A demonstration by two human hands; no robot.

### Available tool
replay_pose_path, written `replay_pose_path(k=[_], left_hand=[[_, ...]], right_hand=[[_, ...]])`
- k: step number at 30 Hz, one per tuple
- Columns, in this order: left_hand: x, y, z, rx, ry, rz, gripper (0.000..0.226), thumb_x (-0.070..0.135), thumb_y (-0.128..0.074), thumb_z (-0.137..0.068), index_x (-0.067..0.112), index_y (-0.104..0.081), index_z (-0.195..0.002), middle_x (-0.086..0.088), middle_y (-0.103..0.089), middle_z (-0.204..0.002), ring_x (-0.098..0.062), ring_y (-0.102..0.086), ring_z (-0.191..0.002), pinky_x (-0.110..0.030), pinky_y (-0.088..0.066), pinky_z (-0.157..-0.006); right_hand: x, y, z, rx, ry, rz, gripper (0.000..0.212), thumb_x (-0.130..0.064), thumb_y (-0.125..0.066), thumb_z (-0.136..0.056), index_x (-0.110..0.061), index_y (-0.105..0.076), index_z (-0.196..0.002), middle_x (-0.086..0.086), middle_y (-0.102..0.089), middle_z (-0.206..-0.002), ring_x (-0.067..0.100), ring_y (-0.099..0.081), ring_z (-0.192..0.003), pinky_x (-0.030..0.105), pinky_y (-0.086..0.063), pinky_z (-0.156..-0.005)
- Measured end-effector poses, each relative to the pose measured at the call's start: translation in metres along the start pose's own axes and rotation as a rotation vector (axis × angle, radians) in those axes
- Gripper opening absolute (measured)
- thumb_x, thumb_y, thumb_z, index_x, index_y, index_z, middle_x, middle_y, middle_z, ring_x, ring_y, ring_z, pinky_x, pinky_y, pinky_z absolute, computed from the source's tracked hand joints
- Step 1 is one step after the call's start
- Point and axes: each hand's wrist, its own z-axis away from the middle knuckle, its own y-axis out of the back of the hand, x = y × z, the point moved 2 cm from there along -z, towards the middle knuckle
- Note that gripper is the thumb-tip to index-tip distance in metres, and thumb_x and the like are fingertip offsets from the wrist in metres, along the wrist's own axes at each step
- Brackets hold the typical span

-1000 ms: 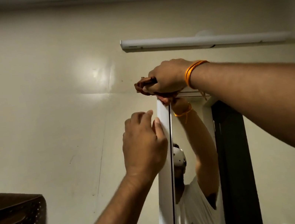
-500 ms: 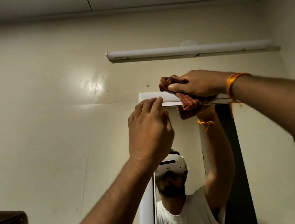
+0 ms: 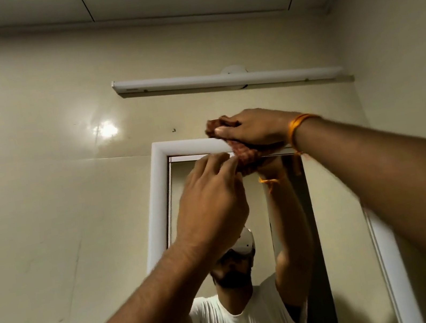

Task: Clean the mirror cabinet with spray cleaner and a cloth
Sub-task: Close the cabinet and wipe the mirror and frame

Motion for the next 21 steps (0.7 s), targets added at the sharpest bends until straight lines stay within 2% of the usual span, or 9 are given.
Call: replay_pose_path(k=[3, 6, 8, 11, 14, 17, 21], left_hand=[[0.007, -0.008, -0.001, 0.013, 0.067, 0.016, 0.03, 0.02, -0.054, -0.092, 0.016, -0.059, -0.121, -0.002, -0.059, -0.122, -0.016, -0.047, -0.114, -0.028, -0.042, -0.093], [0.016, -0.016, -0.003, 0.009, 0.14, 0.017, 0.028, 0.018, -0.055, -0.091, 0.014, -0.06, -0.118, -0.003, -0.058, -0.122, -0.017, -0.046, -0.113, -0.026, -0.038, -0.089], [0.024, -0.019, -0.003, 0.015, 0.137, 0.023, 0.028, 0.017, -0.055, -0.09, 0.014, -0.06, -0.118, -0.003, -0.058, -0.121, -0.017, -0.045, -0.113, -0.025, -0.037, -0.087], [0.046, -0.03, -0.005, 0.014, 0.106, 0.06, 0.026, 0.019, -0.053, -0.091, 0.017, -0.059, -0.116, 0.0, -0.057, -0.119, -0.013, -0.044, -0.11, -0.023, -0.037, -0.084], [0.068, -0.041, -0.009, -0.007, 0.074, 0.103, 0.029, 0.025, -0.041, -0.095, 0.02, -0.059, -0.118, 0.004, -0.055, -0.121, -0.005, -0.037, -0.107, -0.02, -0.032, -0.085], [0.09, -0.051, -0.011, -0.005, 0.049, 0.162, 0.041, 0.029, -0.034, -0.094, 0.017, -0.059, -0.123, 0.002, -0.056, -0.126, -0.009, -0.04, -0.114, -0.021, -0.032, -0.088], [0.115, -0.065, -0.011, -0.021, 0.022, 0.191, 0.038, 0.027, -0.039, -0.093, 0.014, -0.06, -0.121, -0.002, -0.058, -0.125, -0.017, -0.045, -0.117, -0.025, -0.039, -0.09]], right_hand=[[-0.027, -0.011, -0.012, 0.047, 0.082, 0.054, 0.05, -0.058, -0.038, -0.097, -0.019, -0.065, -0.112, 0.003, -0.061, -0.103, 0.022, -0.055, -0.092, 0.033, -0.042, -0.078], [-0.021, -0.012, -0.01, 0.07, 0.089, 0.062, 0.049, -0.059, -0.039, -0.096, -0.019, -0.065, -0.107, 0.003, -0.063, -0.097, 0.022, -0.057, -0.087, 0.032, -0.042, -0.072], [-0.009, -0.008, -0.004, 0.065, 0.099, 0.051, 0.049, -0.06, -0.04, -0.096, -0.018, -0.064, -0.107, 0.004, -0.064, -0.096, 0.022, -0.058, -0.087, 0.033, -0.044, -0.074], [0.024, 0.002, 0.012, 0.036, 0.092, -0.002, 0.049, -0.062, -0.042, -0.094, -0.022, -0.063, -0.115, 0.003, -0.065, -0.103, 0.02, -0.059, -0.091, 0.034, -0.046, -0.079], [0.065, 0.019, 0.035, 0.014, 0.04, -0.019, 0.054, -0.065, -0.041, -0.093, -0.027, -0.059, -0.126, -0.001, -0.064, -0.107, 0.018, -0.059, -0.093, 0.033, -0.045, -0.082], [0.107, 0.034, 0.056, 0.001, -0.053, 0.001, 0.058, -0.069, -0.039, -0.09, -0.027, -0.056, -0.126, -0.001, -0.065, -0.103, 0.016, -0.061, -0.09, 0.032, -0.046, -0.078], [0.144, 0.044, 0.076, 0.034, -0.113, 0.003, 0.058, -0.07, -0.04, -0.09, -0.023, -0.061, -0.118, 0.003, -0.067, -0.1, 0.018, -0.063, -0.086, 0.029, -0.045, -0.07]])
